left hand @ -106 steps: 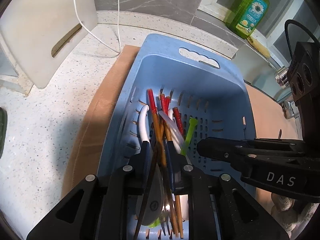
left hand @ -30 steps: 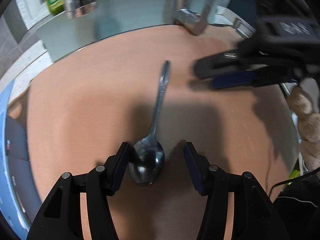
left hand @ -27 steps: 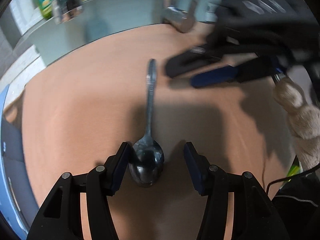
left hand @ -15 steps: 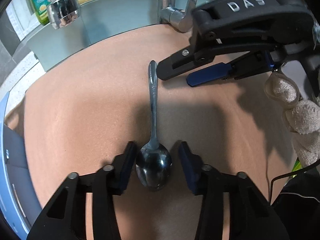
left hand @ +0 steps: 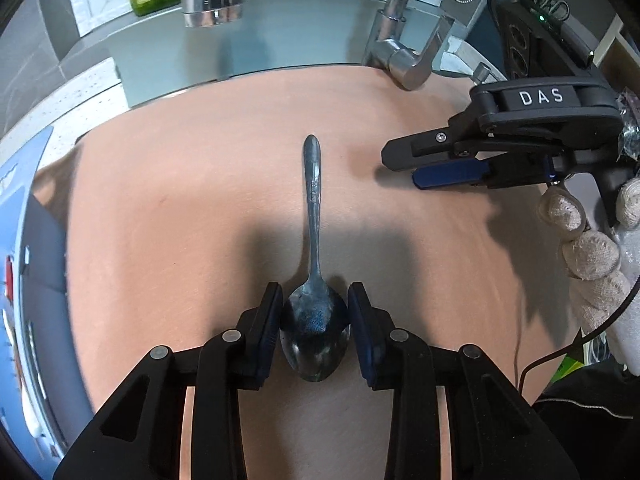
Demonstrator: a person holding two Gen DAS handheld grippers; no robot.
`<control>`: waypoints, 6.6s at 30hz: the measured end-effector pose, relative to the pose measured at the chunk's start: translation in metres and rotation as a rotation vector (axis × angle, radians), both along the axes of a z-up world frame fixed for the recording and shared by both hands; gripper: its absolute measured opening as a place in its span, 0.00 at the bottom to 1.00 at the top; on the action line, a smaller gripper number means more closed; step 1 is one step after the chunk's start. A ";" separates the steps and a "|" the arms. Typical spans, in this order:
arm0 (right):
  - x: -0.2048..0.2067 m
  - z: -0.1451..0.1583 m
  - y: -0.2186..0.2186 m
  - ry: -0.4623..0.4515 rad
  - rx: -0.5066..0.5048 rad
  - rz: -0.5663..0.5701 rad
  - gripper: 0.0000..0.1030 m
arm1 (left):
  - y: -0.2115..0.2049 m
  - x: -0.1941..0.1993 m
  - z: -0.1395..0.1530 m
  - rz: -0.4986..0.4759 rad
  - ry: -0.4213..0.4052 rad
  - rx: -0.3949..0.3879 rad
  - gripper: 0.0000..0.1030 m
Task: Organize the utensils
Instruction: 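Close the left tool on the silver spoon bowl while the right tool grips its handle, then hold the silver spoon with both tools and lift it off the mat, then carry the silver spoon with both tools into the blue basket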
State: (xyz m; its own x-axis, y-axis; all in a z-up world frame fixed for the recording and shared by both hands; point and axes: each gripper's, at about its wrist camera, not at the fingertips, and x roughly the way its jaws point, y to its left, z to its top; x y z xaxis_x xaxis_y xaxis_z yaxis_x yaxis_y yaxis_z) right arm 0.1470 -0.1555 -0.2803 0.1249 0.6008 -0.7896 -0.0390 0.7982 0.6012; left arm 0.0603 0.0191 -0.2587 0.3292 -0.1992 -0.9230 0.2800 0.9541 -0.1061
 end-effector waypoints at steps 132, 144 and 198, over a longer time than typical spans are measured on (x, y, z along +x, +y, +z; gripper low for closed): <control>-0.004 -0.009 0.121 0.068 0.016 0.172 0.02 | 0.032 -0.038 -0.007 0.046 -0.051 -0.118 0.27; -0.003 -0.008 0.124 0.090 0.032 0.169 0.03 | 0.037 -0.041 0.005 0.029 -0.059 -0.109 0.20; -0.030 -0.006 0.376 0.077 -0.003 0.445 0.02 | 0.238 -0.089 0.018 0.300 -0.049 -0.006 0.19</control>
State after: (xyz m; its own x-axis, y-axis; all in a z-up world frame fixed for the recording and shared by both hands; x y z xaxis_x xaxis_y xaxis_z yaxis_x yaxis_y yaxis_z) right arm 0.1170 0.2208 -0.2867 -0.2039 0.5803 -0.7885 -0.3343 0.7157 0.6132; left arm -0.0282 0.2570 -0.2408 0.4179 -0.0919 -0.9039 -0.0092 0.9944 -0.1053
